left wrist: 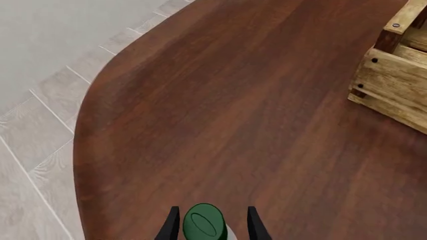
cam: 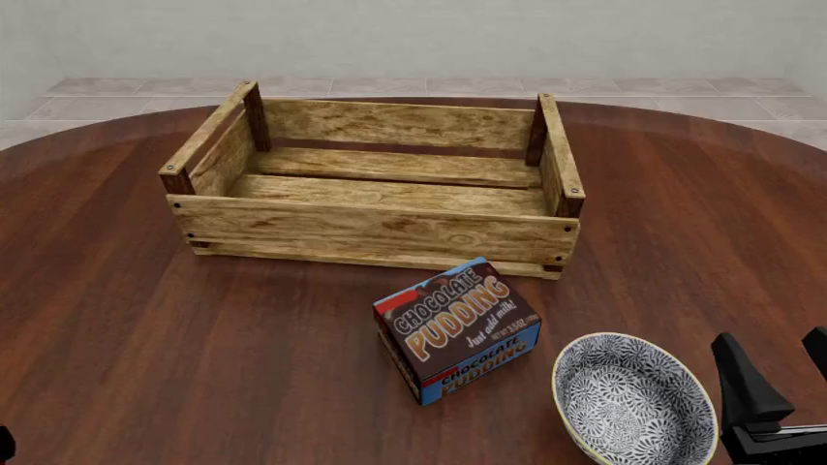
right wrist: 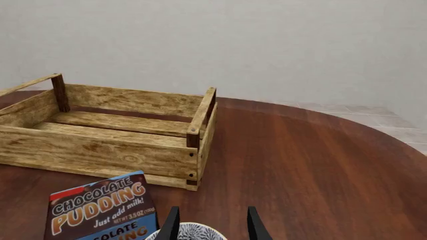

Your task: Pick up the salad dressing and put it in the tray.

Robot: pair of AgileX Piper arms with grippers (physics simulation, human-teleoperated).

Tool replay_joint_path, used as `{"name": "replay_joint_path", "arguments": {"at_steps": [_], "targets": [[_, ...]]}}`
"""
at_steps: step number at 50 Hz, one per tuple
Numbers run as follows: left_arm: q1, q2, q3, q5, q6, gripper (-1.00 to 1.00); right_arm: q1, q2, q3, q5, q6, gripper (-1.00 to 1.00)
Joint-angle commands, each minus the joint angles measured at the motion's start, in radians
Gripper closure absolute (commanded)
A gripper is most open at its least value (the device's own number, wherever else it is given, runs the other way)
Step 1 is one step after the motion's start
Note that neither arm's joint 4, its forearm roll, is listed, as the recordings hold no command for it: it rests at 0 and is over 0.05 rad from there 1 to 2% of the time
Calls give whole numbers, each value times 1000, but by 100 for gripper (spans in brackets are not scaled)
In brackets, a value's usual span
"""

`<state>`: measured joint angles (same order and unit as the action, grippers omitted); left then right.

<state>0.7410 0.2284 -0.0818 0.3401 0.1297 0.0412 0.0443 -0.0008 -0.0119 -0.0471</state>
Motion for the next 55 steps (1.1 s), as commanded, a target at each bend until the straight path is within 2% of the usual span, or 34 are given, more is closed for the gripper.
{"name": "replay_joint_path", "arguments": {"at_steps": [1, 21, 34, 36, 37, 42, 49, 55], "targets": [[0, 43, 25, -49, -12, -100, -3, -9, 0, 9, 1, -100], [29, 130, 73, -166, 1, -100, -7, -3, 0, 3, 2, -100], [10, 103, 80, -127, 5, -100, -13, -9, -1, 8, 6, -100], [3, 165, 81, -158, -4, -100, -14, -9, -2, 8, 6, -100], [11, 181, 81, -174, 2, 100, -14, -9, -2, 9, 6, -100], [14, 195, 80, -192, 13, 100, -14, -10, -2, 9, 6, -100], [1, 103, 61, -122, 15, 100, -12, -12, -1, 10, 4, -100], [-34, -4, 33, -17, 11, 100, -14, -13, 0, 10, 4, -100]]}}
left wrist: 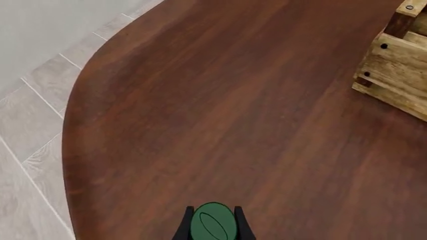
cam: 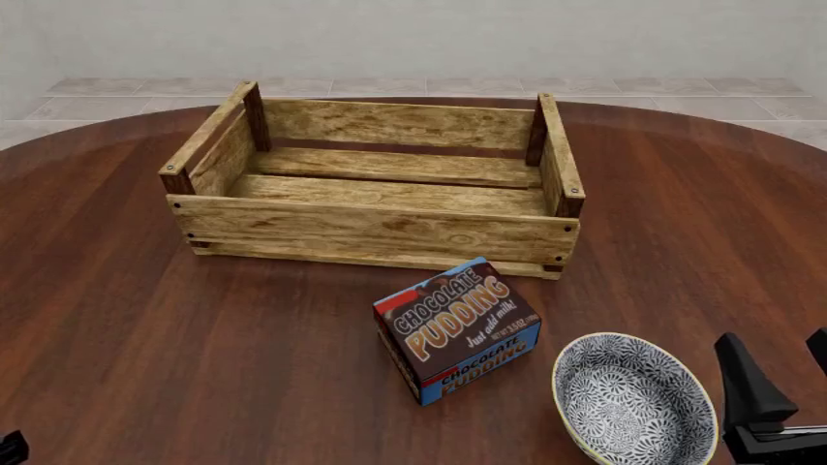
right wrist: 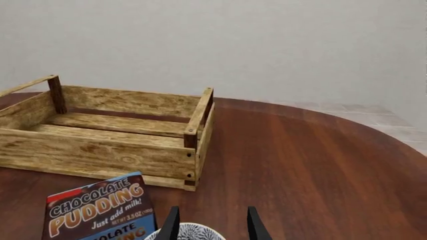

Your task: Pick up the salad dressing and put it in the tray.

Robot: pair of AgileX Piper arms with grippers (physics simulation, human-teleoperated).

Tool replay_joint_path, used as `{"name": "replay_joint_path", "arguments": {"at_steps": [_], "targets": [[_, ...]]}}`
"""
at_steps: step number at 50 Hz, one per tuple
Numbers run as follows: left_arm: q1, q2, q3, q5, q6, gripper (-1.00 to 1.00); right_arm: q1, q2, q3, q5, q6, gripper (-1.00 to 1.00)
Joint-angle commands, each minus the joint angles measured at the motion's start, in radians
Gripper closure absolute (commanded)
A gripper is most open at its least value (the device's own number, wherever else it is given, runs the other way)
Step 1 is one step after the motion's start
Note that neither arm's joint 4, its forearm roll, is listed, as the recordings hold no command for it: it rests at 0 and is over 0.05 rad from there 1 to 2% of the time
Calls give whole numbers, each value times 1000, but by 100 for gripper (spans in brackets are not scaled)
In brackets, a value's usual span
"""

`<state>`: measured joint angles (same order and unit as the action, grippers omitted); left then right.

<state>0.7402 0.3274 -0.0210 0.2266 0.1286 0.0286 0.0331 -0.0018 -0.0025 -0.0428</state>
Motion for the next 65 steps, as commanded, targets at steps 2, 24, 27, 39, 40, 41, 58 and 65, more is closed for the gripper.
{"name": "replay_joint_path", "arguments": {"at_steps": [2, 24, 27, 39, 40, 41, 58, 65], "targets": [[-45, -116, -36, 113, 13, 100, -2, -2, 1, 0, -1, -100], [-196, -188, -124, 213, 4, 100, -2, 8, 1, -7, -1, -100], [-213, -173, -128, 208, 25, 100, -3, 15, 1, -13, 0, -100], [-300, -162, -170, 223, 36, 100, -1, 2, 1, -3, 0, -100], [-304, -158, -171, 220, 36, 100, -1, 2, 1, -3, 1, -100], [-315, -159, -177, 224, 34, 100, -2, 2, 0, -3, 1, -100], [-402, -85, -286, 218, 82, 100, 4, -6, 1, 3, -3, -100], [-445, -45, -346, 203, 112, 100, 3, -17, 0, 13, -3, -100]]}}
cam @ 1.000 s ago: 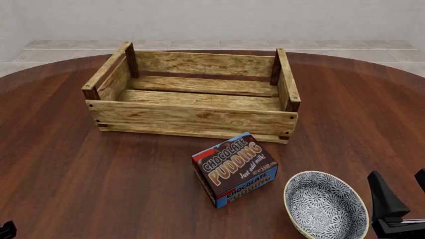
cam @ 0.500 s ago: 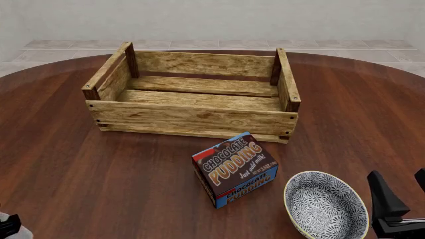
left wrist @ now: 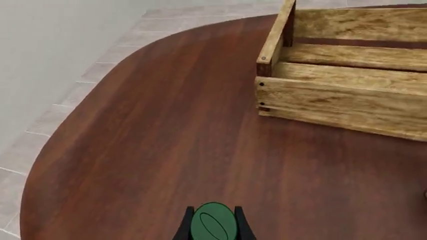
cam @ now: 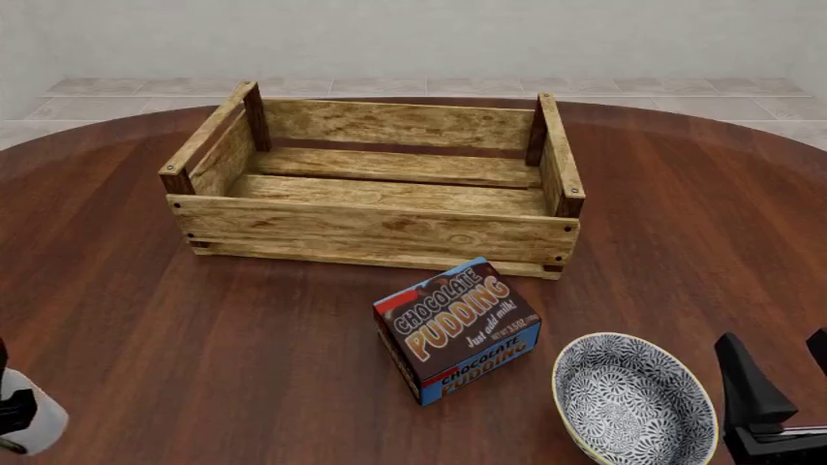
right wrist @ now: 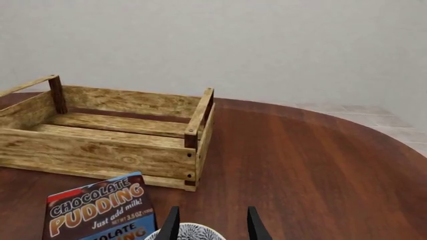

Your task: Pick up the salad dressing and put it in the tray.

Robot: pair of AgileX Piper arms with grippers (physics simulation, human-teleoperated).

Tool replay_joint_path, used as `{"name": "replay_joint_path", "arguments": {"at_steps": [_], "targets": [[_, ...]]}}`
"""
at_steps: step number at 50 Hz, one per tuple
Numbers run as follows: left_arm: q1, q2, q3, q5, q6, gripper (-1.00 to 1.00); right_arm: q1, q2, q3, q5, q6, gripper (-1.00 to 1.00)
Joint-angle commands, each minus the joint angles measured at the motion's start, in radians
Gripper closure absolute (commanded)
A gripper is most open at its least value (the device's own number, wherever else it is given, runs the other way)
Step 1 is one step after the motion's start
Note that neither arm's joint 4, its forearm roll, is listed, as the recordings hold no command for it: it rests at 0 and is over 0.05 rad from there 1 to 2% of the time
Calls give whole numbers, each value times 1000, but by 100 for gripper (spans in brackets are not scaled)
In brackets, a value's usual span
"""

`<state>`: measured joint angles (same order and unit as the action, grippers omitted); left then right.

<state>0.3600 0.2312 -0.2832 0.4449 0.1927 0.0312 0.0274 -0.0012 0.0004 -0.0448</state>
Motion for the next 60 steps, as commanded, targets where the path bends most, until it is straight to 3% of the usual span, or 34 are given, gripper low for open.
{"name": "replay_joint_path", "arguments": {"at_steps": [1, 35, 60], "targets": [[-67, 59, -89, -20, 51, 100, 0, -11, -1, 10, -1, -100], [-304, 269, -283, -83, 154, 100, 1, -12, 0, 9, 2, -100], [-459, 479, -449, -128, 132, 100, 3, -14, -1, 12, 3, -100]]}}
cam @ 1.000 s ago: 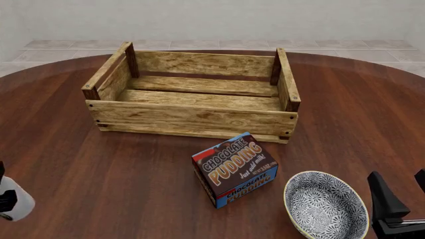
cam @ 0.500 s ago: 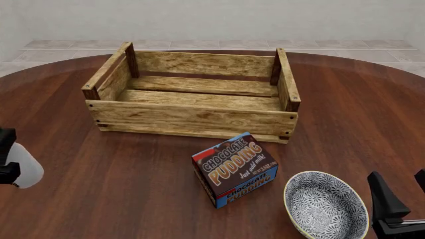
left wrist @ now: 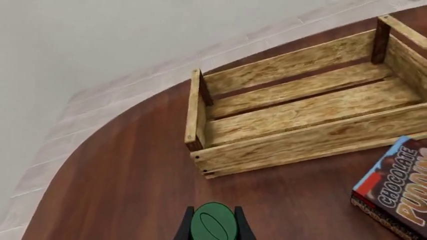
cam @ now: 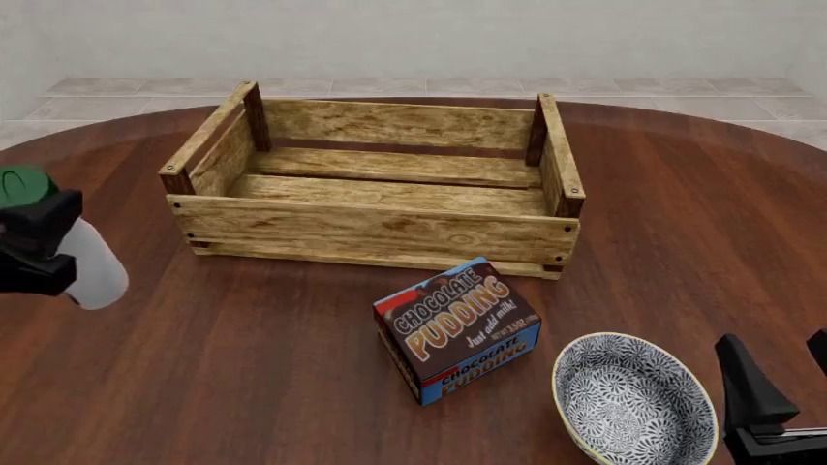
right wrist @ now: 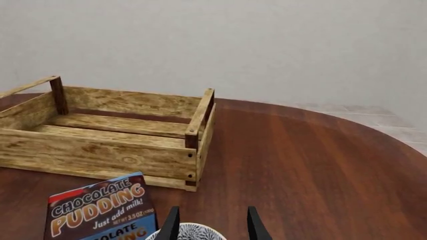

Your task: Pick up the salad dressing and put it in the tray.

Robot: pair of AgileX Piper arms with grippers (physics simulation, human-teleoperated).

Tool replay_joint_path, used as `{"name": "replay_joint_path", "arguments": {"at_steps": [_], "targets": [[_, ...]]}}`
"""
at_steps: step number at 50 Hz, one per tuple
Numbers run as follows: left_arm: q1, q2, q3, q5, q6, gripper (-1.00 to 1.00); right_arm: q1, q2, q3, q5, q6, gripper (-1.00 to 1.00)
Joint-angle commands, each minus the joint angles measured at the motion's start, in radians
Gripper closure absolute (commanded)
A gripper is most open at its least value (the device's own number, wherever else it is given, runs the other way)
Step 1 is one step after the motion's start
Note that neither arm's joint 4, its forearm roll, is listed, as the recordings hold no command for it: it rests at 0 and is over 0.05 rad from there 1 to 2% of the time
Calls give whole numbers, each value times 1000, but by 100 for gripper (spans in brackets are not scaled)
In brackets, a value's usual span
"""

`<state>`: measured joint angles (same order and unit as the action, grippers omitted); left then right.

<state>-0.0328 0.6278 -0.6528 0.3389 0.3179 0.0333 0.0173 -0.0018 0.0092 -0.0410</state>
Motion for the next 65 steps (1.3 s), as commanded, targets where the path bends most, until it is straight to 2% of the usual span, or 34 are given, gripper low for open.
{"name": "replay_joint_path", "arguments": {"at_steps": [1, 15, 28, 38, 48, 55, 65], "targets": [[-70, 89, -85, -24, 9, 100, 1, -4, 0, 3, -1, -100], [-152, 192, -235, 4, -22, 100, 1, -8, 0, 7, -1, -100], [-227, 293, -377, 17, 27, 100, -3, -8, 0, 6, 1, -100], [-265, 394, -507, 28, 27, 100, -9, -8, 0, 2, 6, -100], [-305, 486, -554, -10, 52, 100, -9, -11, -2, 2, 5, -100], [-309, 585, -621, -33, 65, 100, -13, -14, -1, 0, 6, -100], [-305, 668, -666, -91, 72, 100, -16, -13, -3, -1, 14, -100]]}}
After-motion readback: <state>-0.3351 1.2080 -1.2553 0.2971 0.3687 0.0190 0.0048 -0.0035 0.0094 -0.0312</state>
